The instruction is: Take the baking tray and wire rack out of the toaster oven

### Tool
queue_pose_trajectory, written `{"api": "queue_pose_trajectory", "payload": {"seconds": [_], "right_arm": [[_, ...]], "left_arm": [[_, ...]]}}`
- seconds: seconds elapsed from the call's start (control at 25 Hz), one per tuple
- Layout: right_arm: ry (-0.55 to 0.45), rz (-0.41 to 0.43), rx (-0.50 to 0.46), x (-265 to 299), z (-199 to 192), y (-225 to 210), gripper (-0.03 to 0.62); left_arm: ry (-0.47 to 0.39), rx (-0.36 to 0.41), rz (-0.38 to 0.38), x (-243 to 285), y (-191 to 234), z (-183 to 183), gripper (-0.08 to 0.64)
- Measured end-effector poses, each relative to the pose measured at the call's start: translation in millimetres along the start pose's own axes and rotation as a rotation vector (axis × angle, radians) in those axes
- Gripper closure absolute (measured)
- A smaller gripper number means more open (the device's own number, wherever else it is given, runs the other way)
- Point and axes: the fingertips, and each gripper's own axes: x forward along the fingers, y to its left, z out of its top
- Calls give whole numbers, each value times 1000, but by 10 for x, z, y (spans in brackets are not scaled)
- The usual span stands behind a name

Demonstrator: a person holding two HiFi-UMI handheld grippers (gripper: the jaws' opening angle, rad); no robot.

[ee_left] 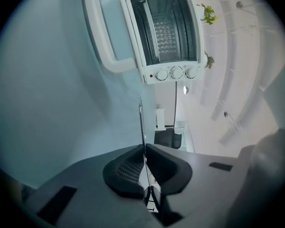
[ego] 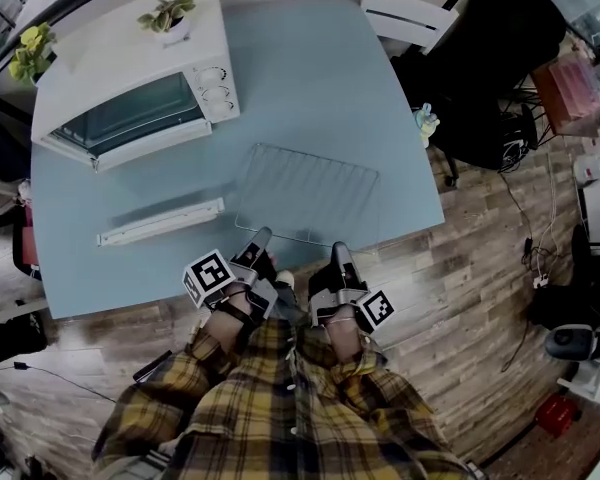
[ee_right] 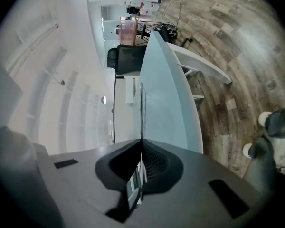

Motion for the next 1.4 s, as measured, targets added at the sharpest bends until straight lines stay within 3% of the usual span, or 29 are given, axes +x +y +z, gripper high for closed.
{"api": "queue_pose_trajectory", "payload": {"seconds": [0.16,0.28,0.44,0.72,0.88,1.04,1.4], "right_arm": [[-34,-55,15,16,30,-131,580],[-61,-97,18,11,83,-225,578],[-66,-140,14,29,108,-318,577],[0,-242,-73,26,36,-354,572],[14,-266,-99,3,32,-352,485],[11,-287,-127,-62,61,-335,462],[5,-320,-82,-206,113,-519,448]], "left_arm": [[14,-27,52,0,131,35,544],[-14,-33,71,-70,193,96,484],[-43,-42,88,-159,260,159,460],[-49,-75,61,-235,245,130,436],[-37,-71,54,-221,239,103,437],[-31,-64,47,-199,203,85,437],[-32,-49,33,-175,165,22,439]]}}
